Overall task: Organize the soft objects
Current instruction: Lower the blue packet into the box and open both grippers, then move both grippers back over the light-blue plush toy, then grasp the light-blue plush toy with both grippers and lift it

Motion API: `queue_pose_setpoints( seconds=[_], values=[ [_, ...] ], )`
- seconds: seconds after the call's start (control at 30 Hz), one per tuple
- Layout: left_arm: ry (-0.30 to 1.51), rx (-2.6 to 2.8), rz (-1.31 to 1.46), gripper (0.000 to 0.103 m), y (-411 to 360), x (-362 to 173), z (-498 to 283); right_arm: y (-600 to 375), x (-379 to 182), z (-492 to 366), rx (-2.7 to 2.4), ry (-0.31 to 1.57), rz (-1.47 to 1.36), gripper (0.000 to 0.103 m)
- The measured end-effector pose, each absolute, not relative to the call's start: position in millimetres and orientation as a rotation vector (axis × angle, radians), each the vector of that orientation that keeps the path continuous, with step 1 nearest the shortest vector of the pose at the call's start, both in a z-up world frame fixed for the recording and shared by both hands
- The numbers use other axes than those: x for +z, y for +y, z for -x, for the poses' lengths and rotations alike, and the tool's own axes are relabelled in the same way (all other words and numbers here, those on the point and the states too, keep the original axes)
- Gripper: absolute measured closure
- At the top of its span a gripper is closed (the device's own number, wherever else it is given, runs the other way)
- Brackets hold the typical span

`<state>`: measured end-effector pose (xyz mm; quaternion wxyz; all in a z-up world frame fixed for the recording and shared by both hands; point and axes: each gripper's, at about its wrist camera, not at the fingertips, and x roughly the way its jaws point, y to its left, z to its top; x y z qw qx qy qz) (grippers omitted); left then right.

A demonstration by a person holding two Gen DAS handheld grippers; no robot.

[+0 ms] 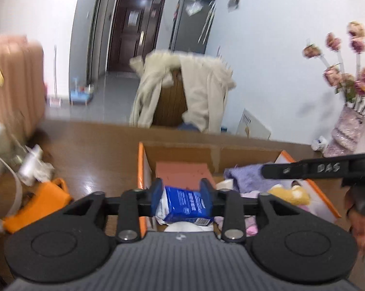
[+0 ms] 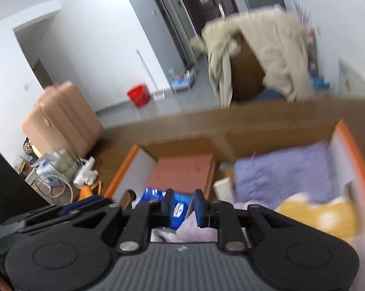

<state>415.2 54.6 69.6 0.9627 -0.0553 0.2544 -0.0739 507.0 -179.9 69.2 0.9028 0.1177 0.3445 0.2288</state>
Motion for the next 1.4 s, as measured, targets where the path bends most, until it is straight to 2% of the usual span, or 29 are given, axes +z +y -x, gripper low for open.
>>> queue_pose_setpoints(
  seconds=[0.07, 0.13, 0.27, 0.4, 0.73, 1.03, 1.4],
  values=[
    [0.457, -0.152, 0.071, 0.054, 53.4, 84.9, -385.3, -195.9, 90.2, -486.4, 0.462, 0.653, -0.213, 0.079],
    [0.419, -0.151, 0.043, 0.046, 49.3, 96.6, -357.4, -210.1, 104.9, -463.4, 0.45, 0.6, -0.18, 0.069],
    [0.379, -0.149, 0.004, 0.037, 38.6, 109.3, -307.0, -236.1, 124.7, -409.5, 0.434, 0.517, -0.102, 0.066],
    [0.341, -0.129, -0.012, 0.027, 25.3, 112.8, -261.3, -252.5, 138.0, -359.8, 0.427, 0.441, -0.048, 0.057],
    [0.339, -0.128, 0.024, 0.011, -6.8, 75.8, -168.0, -266.3, 105.6, -235.3, 0.499, 0.336, 0.009, 0.043],
    [0.417, -0.099, 0.022, 0.01, -6.7, 52.2, -156.7, -279.4, 34.9, -191.0, 0.52, 0.483, -0.164, 0.04],
    [0.497, -0.156, 0.069, 0.009, -16.2, 27.6, -194.4, -273.9, 13.2, -204.4, 0.488, 0.53, -0.202, 0.04]
  ],
)
